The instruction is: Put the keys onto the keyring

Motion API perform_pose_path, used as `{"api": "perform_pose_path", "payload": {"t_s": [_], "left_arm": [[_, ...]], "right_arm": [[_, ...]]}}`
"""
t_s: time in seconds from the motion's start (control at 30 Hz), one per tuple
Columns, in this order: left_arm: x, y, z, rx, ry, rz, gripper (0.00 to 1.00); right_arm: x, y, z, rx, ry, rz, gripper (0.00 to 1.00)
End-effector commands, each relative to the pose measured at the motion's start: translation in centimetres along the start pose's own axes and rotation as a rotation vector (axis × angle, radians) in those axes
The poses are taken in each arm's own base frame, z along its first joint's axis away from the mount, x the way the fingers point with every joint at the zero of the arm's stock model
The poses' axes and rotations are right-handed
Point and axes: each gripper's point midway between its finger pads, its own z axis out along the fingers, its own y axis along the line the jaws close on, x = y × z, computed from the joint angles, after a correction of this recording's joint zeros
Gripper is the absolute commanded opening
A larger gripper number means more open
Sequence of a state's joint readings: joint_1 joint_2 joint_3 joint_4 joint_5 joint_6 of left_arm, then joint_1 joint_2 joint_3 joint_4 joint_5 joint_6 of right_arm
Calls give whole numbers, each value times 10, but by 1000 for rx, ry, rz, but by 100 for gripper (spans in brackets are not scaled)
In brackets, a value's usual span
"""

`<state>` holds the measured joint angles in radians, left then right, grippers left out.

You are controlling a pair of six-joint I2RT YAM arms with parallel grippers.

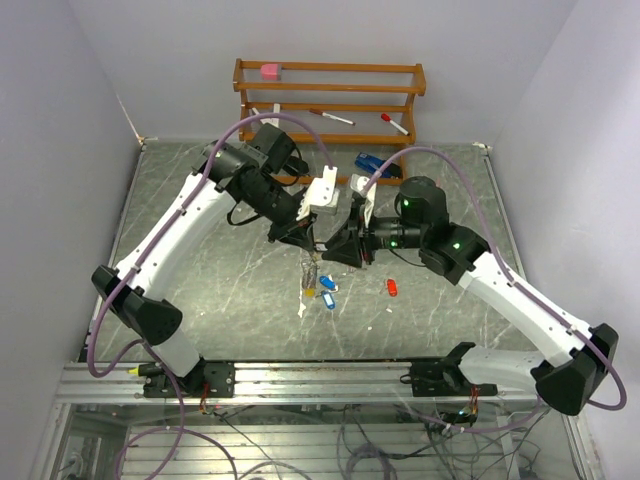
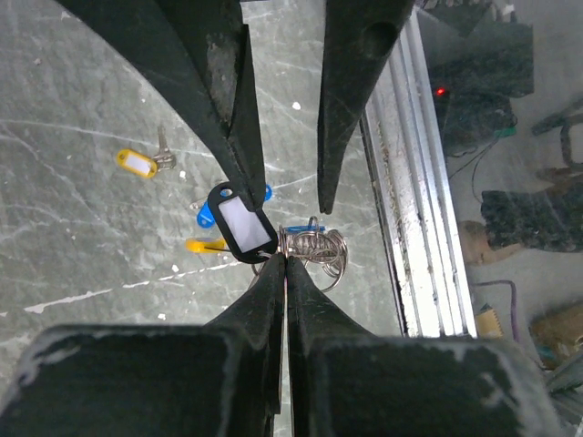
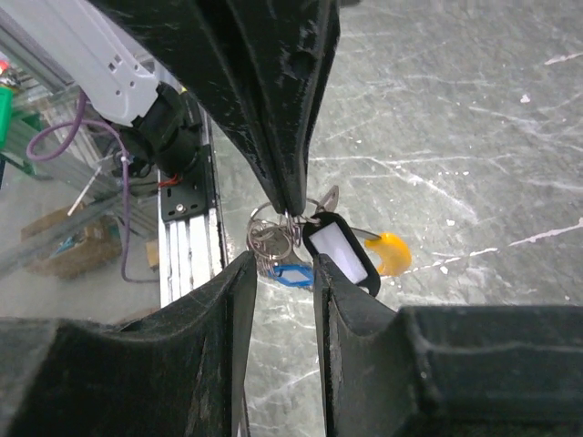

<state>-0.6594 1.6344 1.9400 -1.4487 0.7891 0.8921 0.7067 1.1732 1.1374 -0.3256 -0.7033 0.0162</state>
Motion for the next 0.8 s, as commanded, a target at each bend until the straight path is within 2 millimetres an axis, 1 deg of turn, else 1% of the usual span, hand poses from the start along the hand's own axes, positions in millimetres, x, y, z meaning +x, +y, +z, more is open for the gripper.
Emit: {"api": "perform_pose_path", "payload": {"t_s": [0.0, 0.2, 0.53, 0.63, 0.77], "left_arm": [[-25, -9, -1, 33, -116, 26, 7], [-30, -12, 0, 53, -136, 5, 7], [-33, -13, -2, 54, -147, -5, 7], [-33, -12, -2, 53, -145, -3, 7], [-33, -13, -2, 52, -149, -2, 7]], "right_arm": [[-23, 7, -8, 0, -102, -62, 31], [-30, 10, -11, -7, -117, -83, 30], [-25, 11, -8, -19, -117, -75, 28], [-19, 9, -6, -23, -102, -63, 27], [-17, 9, -4, -23, -102, -65, 27]]}}
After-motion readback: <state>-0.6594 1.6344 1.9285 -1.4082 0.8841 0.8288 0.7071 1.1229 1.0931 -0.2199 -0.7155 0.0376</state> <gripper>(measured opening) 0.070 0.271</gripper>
